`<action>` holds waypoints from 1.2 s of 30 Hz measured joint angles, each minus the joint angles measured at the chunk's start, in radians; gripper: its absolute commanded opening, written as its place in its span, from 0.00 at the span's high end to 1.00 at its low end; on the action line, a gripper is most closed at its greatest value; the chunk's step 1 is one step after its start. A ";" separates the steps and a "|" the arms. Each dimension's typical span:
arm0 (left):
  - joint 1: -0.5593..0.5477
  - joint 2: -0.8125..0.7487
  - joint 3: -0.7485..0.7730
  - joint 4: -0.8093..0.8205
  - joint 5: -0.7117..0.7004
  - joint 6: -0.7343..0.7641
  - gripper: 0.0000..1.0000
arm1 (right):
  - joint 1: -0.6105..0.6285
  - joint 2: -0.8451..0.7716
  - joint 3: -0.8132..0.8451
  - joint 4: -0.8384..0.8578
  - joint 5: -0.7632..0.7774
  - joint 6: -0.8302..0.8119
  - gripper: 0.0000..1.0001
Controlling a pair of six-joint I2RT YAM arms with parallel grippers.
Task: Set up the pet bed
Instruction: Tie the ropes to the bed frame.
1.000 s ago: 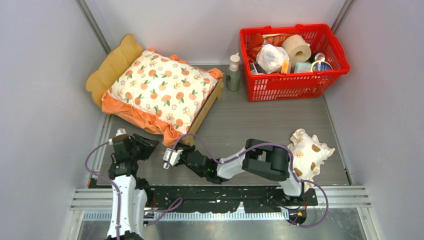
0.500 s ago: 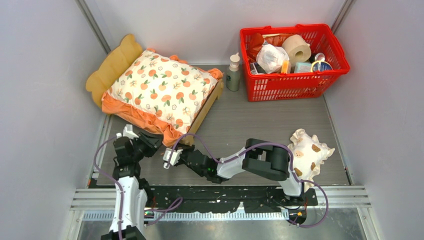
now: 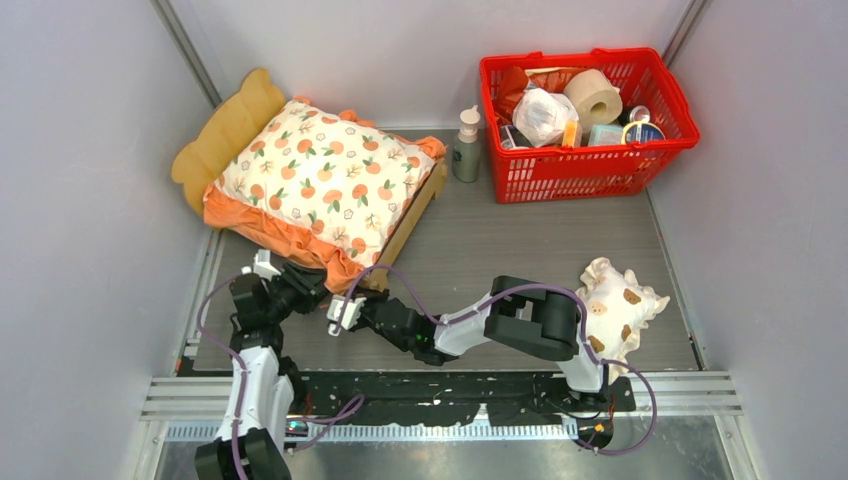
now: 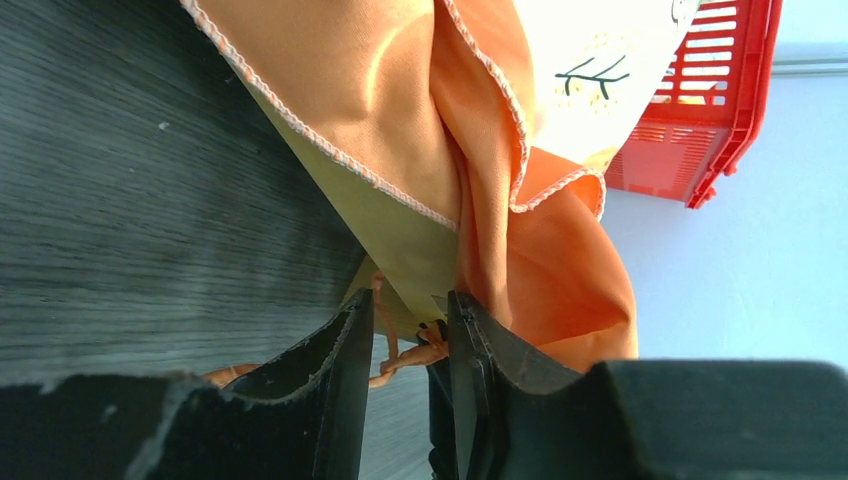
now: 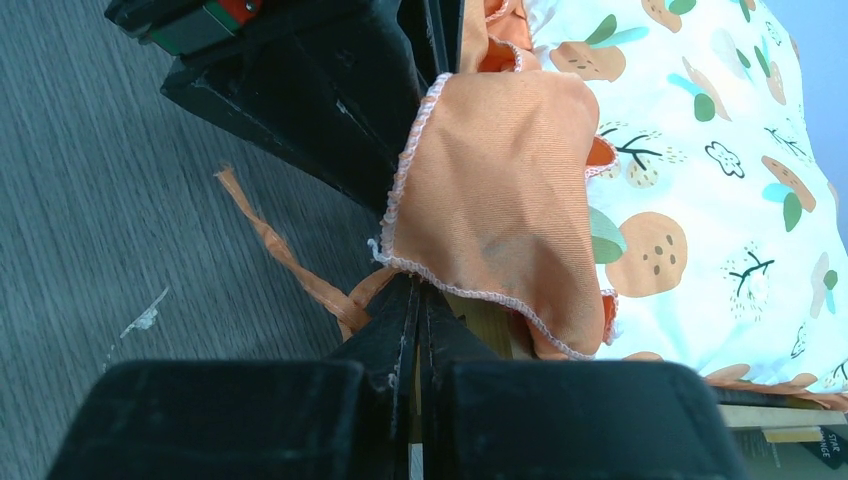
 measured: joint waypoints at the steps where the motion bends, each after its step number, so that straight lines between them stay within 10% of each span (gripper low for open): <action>1: 0.000 0.000 0.000 0.000 0.005 -0.005 0.64 | 0.000 0.000 0.000 0.000 0.000 0.000 0.95; 29: 0.001 0.046 0.000 0.045 0.060 -0.069 0.74 | 0.000 0.000 -0.002 0.002 -0.002 0.003 0.95; 36: 0.001 0.059 -0.006 0.071 0.072 -0.088 1.00 | 0.000 0.000 -0.002 0.008 -0.002 0.007 0.95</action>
